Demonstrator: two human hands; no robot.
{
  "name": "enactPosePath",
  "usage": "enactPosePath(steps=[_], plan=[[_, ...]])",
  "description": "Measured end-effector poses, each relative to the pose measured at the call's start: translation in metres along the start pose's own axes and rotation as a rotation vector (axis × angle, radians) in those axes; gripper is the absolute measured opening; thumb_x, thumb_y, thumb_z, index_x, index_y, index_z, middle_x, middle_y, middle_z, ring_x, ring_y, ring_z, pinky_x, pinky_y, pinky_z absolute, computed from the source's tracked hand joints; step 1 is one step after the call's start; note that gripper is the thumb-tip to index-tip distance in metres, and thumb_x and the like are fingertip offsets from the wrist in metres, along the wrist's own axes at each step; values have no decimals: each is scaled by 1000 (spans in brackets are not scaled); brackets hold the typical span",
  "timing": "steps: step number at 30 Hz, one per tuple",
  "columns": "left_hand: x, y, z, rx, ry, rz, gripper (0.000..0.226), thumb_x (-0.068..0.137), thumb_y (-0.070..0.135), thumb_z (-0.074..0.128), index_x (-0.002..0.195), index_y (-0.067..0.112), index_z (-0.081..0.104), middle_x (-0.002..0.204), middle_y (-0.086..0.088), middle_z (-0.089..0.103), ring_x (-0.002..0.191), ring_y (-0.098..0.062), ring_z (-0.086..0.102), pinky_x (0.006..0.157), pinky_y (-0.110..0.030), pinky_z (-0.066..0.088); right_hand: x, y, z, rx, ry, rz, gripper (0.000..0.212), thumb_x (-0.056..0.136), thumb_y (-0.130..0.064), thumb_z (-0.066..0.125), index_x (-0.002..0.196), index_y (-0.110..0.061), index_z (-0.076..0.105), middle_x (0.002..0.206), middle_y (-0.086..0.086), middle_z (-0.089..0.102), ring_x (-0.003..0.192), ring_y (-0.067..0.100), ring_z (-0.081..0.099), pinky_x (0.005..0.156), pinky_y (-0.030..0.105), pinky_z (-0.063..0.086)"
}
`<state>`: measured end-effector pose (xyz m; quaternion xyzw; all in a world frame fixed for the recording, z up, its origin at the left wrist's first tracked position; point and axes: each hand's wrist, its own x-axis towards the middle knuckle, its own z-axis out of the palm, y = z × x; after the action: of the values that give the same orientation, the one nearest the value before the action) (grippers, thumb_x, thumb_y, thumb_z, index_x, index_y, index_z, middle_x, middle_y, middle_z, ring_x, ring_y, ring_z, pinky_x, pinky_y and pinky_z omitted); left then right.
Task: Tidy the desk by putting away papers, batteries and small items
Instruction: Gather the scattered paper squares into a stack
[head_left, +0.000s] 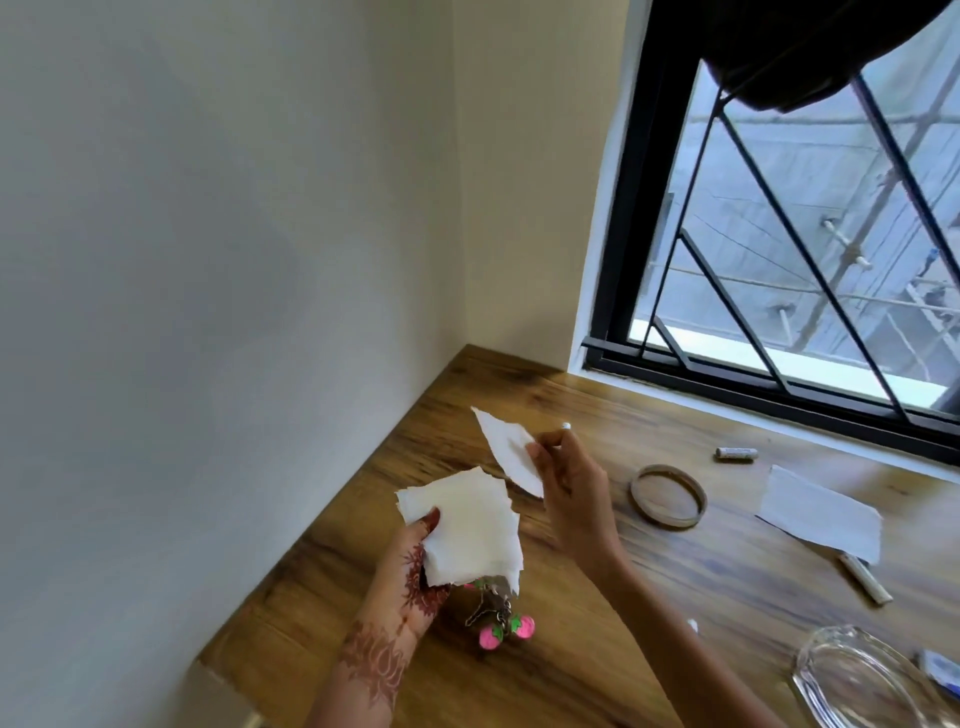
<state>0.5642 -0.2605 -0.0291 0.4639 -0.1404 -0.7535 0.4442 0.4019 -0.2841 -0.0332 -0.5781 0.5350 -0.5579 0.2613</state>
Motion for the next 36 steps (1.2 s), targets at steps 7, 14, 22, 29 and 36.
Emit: enactPosePath(steps=[7, 14, 22, 29, 36], plan=[[8, -19, 48, 52, -5, -87, 31, 92, 36, 50, 99, 7, 58, 91, -18, 63, 81, -29, 61, 60, -37, 56, -48, -2, -18, -291, -293, -114, 32, 97, -29, 35, 118, -13, 53, 125, -5, 56, 105, -1, 56, 81, 9, 48], [16, -35, 81, 150, -52, -190, 41, 92, 38, 49, 99, -1, 58, 72, -15, 64, 70, -27, 59, 42, -27, 55, -61, 6, -38, -366, -275, -126, 57, 92, -50, 22, 126, -15, 52, 131, 2, 55, 119, 10, 51, 98, 17, 43], [23, -41, 93, 139, -100, -153, 13, 94, 18, 49, 89, 8, 56, 83, -12, 65, 79, -28, 59, 60, -40, 54, -22, 58, -138, -598, 162, 180, 28, 94, -28, 48, 110, -7, 58, 111, 10, 63, 97, 21, 62, 80, 21, 49], [35, -46, 97, 163, -100, -168, 21, 91, 20, 55, 107, 7, 54, 94, -13, 63, 85, -28, 60, 67, -42, 51, -12, 121, -190, -1213, 107, 524, 42, 94, -38, 45, 118, -6, 57, 146, 17, 37, 142, 31, 17, 116, 43, 7], [34, -46, 99, 160, -105, -158, 9, 93, 18, 52, 91, 10, 56, 89, -11, 63, 80, -27, 59, 47, -34, 56, -13, 123, -187, -1104, 280, 426, 23, 90, -14, 54, 80, -1, 69, 99, 17, 68, 122, 36, 48, 114, 44, 17]])
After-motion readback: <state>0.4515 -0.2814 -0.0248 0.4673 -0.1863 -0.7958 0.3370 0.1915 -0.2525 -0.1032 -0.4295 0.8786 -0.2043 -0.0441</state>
